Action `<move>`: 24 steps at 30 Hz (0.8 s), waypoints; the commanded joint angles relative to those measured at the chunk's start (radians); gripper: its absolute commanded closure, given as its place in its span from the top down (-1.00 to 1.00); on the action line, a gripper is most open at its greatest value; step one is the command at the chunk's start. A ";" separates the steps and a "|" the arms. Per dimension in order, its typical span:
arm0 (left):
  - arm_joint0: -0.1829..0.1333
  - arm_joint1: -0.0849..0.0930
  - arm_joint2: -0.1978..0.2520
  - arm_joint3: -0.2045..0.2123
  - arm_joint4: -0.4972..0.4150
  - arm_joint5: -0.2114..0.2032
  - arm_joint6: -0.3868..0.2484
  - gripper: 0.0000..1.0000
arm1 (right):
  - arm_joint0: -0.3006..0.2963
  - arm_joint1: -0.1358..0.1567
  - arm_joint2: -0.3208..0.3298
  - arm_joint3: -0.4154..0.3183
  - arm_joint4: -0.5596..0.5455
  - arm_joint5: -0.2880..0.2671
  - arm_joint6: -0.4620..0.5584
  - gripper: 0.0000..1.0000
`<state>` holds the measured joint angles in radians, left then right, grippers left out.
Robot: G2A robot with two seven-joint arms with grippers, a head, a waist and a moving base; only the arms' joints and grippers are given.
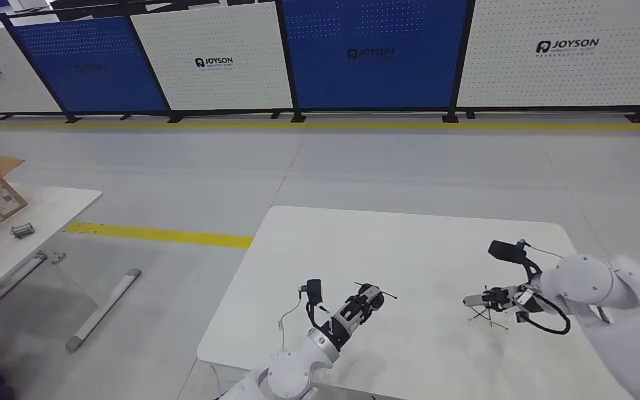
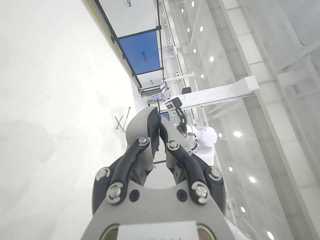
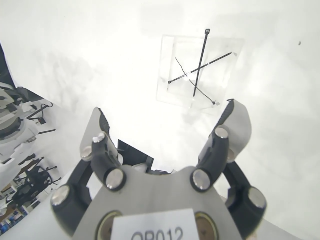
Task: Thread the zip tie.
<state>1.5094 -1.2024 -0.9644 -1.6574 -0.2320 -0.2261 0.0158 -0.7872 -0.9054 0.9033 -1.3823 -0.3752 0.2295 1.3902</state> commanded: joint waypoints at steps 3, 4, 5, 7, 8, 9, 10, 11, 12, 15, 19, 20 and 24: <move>0.000 0.000 0.000 0.000 0.000 0.000 0.000 -1.00 | 0.075 -0.018 -0.070 0.072 0.015 0.019 0.000 1.00; 0.000 0.000 0.000 0.000 0.000 0.000 0.000 -1.00 | 0.093 -0.023 -0.087 0.090 0.020 0.030 0.000 1.00; 0.000 0.000 0.000 0.000 0.000 0.000 0.000 -1.00 | 0.105 -0.027 -0.098 0.101 0.024 0.032 0.000 0.38; 0.000 0.000 0.000 0.000 0.000 0.000 0.000 -1.00 | 0.125 -0.033 -0.117 0.121 0.030 0.034 0.000 0.36; 0.000 0.000 0.000 0.000 0.000 0.000 0.000 -1.00 | 0.136 -0.036 -0.131 0.132 0.027 0.039 0.000 0.42; 0.000 0.000 0.000 0.000 0.000 0.000 0.000 -1.00 | 0.144 -0.039 -0.144 0.139 0.023 0.047 0.000 0.34; 0.000 0.000 0.000 0.000 0.000 0.000 0.000 -1.00 | 0.151 -0.042 -0.157 0.145 0.018 0.059 0.000 0.00; 0.000 0.000 0.000 0.000 0.000 0.000 0.000 -1.00 | 0.161 -0.047 -0.173 0.152 0.017 0.070 0.000 -0.02; 0.000 0.000 0.000 0.000 0.000 0.000 0.000 -1.00 | 0.167 -0.050 -0.184 0.159 0.017 0.076 0.000 -0.02; 0.000 0.000 0.000 0.000 0.000 0.000 0.000 -1.00 | 0.186 -0.060 -0.214 0.187 0.034 0.079 0.000 -0.08; 0.000 0.000 0.000 0.000 0.000 0.000 0.000 -1.00 | 0.210 -0.070 -0.241 0.232 0.050 0.076 0.000 -0.16; 0.000 0.000 0.000 0.000 0.000 0.000 0.000 -1.00 | 0.214 -0.073 -0.249 0.240 0.048 0.082 0.000 -0.20; 0.000 0.000 0.000 0.000 0.000 0.000 0.000 -1.00 | 0.231 -0.083 -0.278 0.270 0.033 0.111 0.000 -0.22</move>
<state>1.5094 -1.2024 -0.9644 -1.6574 -0.2321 -0.2261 0.0158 -0.5586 -0.9869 0.6293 -1.1184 -0.3397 0.3387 1.3900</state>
